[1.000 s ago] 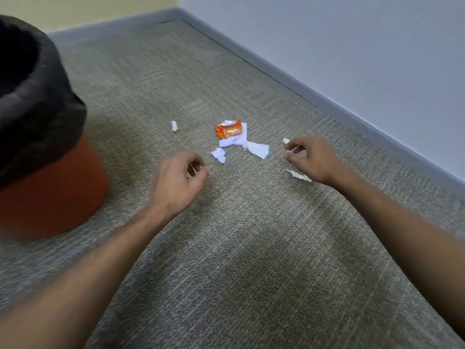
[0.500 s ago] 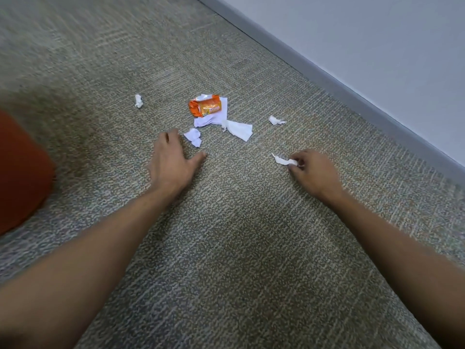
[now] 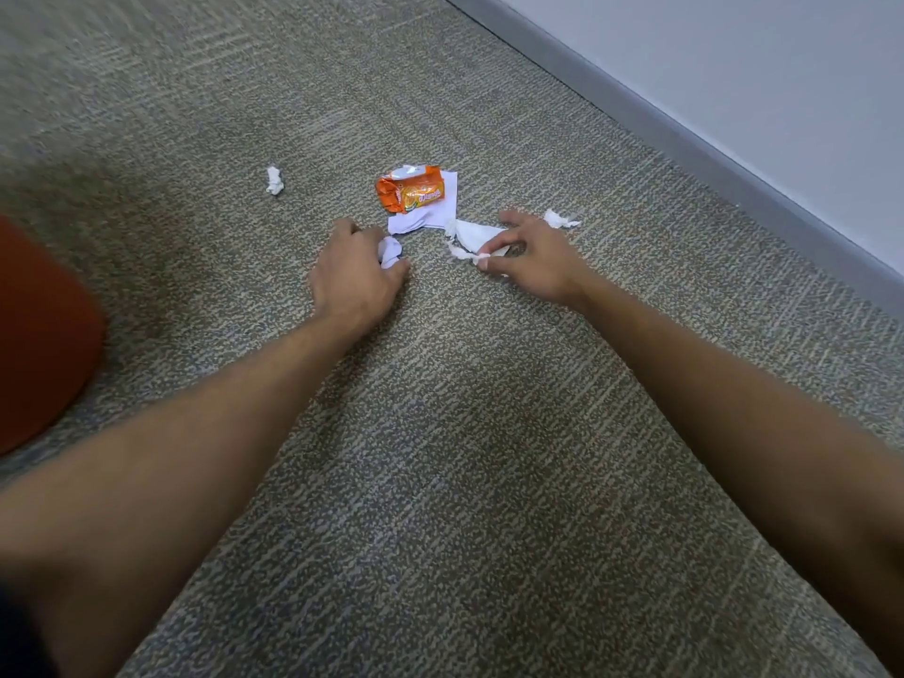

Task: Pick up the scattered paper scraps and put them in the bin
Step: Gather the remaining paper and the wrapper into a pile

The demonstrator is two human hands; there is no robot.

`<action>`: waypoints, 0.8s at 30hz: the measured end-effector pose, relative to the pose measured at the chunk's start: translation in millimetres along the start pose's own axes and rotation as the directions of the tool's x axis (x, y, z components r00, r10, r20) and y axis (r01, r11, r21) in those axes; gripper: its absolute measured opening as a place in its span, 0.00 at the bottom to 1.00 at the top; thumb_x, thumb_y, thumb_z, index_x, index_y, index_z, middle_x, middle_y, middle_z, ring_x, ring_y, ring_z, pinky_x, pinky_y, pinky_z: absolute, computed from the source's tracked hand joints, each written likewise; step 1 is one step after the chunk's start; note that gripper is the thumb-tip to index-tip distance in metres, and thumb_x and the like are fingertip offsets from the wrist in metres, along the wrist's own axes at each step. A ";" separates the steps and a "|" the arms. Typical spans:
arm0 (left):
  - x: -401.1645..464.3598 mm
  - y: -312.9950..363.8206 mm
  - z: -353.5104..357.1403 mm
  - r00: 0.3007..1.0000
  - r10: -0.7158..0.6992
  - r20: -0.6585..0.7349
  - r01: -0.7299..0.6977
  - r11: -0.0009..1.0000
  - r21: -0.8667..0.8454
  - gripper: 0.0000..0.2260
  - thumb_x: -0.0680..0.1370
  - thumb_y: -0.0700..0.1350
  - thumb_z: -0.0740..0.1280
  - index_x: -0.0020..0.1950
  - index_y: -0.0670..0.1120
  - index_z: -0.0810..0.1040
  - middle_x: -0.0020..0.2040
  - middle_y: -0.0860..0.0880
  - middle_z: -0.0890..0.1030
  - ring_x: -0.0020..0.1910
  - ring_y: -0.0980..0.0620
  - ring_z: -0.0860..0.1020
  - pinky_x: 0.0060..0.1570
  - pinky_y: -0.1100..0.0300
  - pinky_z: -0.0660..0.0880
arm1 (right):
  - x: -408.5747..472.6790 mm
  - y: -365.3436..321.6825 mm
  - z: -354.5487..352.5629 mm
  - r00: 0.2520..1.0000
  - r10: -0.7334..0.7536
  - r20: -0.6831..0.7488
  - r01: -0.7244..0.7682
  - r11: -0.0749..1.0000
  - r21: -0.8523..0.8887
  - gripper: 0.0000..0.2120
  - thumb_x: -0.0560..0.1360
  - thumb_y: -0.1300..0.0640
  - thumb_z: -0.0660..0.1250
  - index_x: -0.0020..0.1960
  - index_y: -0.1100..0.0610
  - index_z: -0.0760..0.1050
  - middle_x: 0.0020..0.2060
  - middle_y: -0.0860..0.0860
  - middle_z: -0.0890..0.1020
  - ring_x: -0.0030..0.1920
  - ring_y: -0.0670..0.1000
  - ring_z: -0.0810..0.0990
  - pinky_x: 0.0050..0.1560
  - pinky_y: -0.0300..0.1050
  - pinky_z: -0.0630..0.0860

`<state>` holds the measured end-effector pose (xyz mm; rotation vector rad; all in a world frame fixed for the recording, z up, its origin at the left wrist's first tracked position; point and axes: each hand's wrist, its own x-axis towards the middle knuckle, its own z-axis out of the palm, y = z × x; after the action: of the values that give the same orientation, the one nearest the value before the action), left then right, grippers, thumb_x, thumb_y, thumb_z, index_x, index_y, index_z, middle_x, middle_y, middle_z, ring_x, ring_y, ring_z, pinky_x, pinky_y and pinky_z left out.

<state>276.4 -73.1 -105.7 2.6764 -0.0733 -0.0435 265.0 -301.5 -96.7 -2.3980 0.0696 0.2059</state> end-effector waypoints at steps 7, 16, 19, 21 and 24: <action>4.0 -0.5 -8.9 0.998 0.055 0.023 -0.051 0.987 -0.150 0.09 0.74 0.42 0.67 0.34 0.44 0.75 0.30 0.49 0.75 0.34 0.46 0.75 0.36 0.59 0.66 | 9.3 -8.2 13.2 0.990 0.077 -0.120 -0.075 0.997 0.026 0.10 0.70 0.53 0.76 0.50 0.54 0.84 0.48 0.50 0.82 0.44 0.48 0.78 0.46 0.43 0.72; -17.8 -5.8 -73.3 0.988 0.099 -0.122 -0.130 0.950 -0.283 0.07 0.73 0.43 0.71 0.44 0.38 0.83 0.40 0.40 0.84 0.42 0.40 0.82 0.43 0.48 0.79 | -22.6 -67.1 -1.9 0.975 -0.107 -0.193 0.146 0.969 0.199 0.09 0.70 0.54 0.76 0.50 0.53 0.84 0.27 0.42 0.77 0.26 0.41 0.68 0.31 0.37 0.63; -29.9 -9.9 -121.2 0.968 0.132 -0.212 -0.192 0.937 -0.293 0.09 0.73 0.46 0.69 0.41 0.40 0.81 0.37 0.39 0.81 0.36 0.40 0.80 0.37 0.48 0.77 | -39.0 -111.3 -16.6 0.955 -0.234 -0.184 0.269 0.943 0.196 0.08 0.72 0.55 0.75 0.51 0.53 0.84 0.23 0.40 0.74 0.25 0.40 0.67 0.29 0.31 0.61; -40.2 -11.6 -157.4 0.954 0.124 -0.272 -0.204 0.936 -0.288 0.09 0.73 0.47 0.69 0.42 0.41 0.82 0.33 0.41 0.79 0.31 0.46 0.76 0.35 0.52 0.76 | -50.3 -145.3 -25.7 0.935 -0.308 -0.175 0.341 0.917 0.205 0.08 0.73 0.55 0.74 0.52 0.53 0.84 0.27 0.48 0.78 0.28 0.39 0.69 0.32 0.29 0.65; -57.1 -15.9 -214.7 0.927 0.112 -0.359 -0.229 0.925 -0.303 0.08 0.74 0.46 0.71 0.49 0.44 0.84 0.37 0.48 0.82 0.35 0.52 0.81 0.38 0.57 0.77 | -63.4 -197.7 -33.8 0.895 -0.413 -0.166 0.442 0.872 0.213 0.08 0.74 0.51 0.72 0.53 0.50 0.84 0.34 0.54 0.83 0.32 0.44 0.77 0.37 0.41 0.73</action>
<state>229.3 40.3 80.1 2.2831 -0.1767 0.4202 228.1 -178.1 69.7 -2.1105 -0.3644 -0.1451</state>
